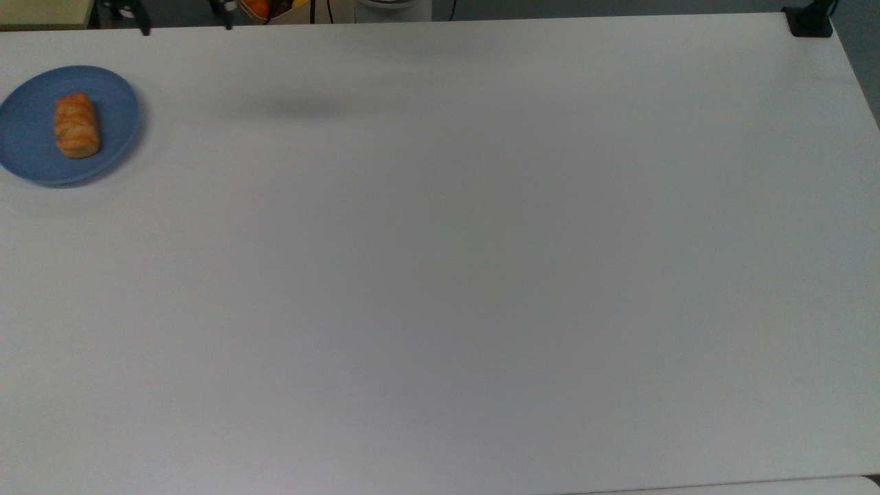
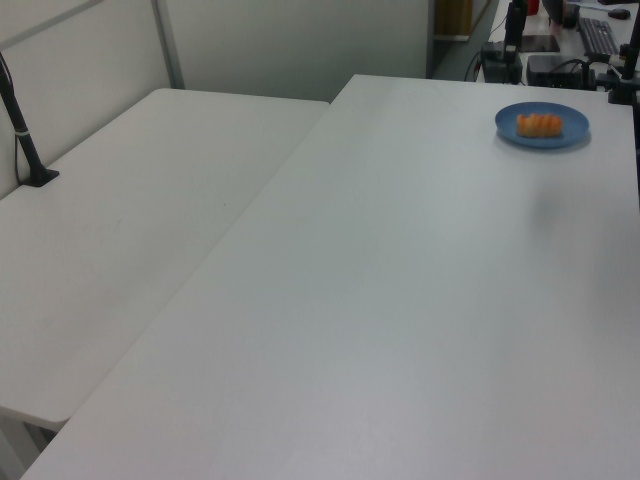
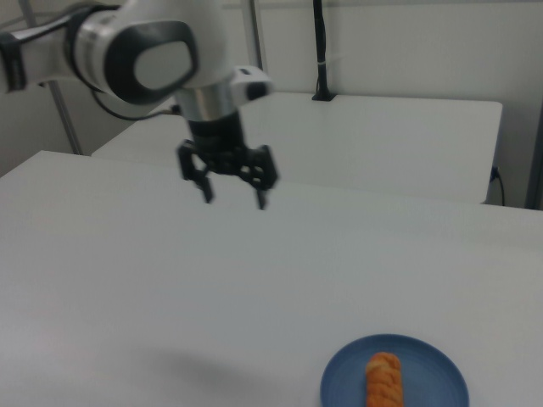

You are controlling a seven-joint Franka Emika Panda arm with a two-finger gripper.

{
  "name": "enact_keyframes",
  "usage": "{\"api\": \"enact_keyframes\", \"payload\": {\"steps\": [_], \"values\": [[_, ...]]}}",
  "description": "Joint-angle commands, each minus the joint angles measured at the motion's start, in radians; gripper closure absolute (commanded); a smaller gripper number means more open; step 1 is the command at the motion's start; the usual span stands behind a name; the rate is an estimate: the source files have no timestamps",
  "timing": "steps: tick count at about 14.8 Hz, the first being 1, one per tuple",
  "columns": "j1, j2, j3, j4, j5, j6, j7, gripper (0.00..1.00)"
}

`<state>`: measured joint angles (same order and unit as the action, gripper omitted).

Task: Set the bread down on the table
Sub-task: 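Move the open gripper toward the blue plate holding the bread roll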

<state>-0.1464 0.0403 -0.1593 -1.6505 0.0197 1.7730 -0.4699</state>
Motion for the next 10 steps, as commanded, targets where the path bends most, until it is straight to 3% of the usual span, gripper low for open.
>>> {"api": "enact_keyframes", "payload": {"steps": [1,5,10], "values": [[-0.021,0.056,-0.113,0.012,-0.003,0.133,-0.136,0.0],[-0.062,0.156,-0.207,0.003,0.003,0.271,-0.255,0.0],[-0.12,0.254,-0.217,-0.026,0.002,0.335,-0.396,0.0]]}}
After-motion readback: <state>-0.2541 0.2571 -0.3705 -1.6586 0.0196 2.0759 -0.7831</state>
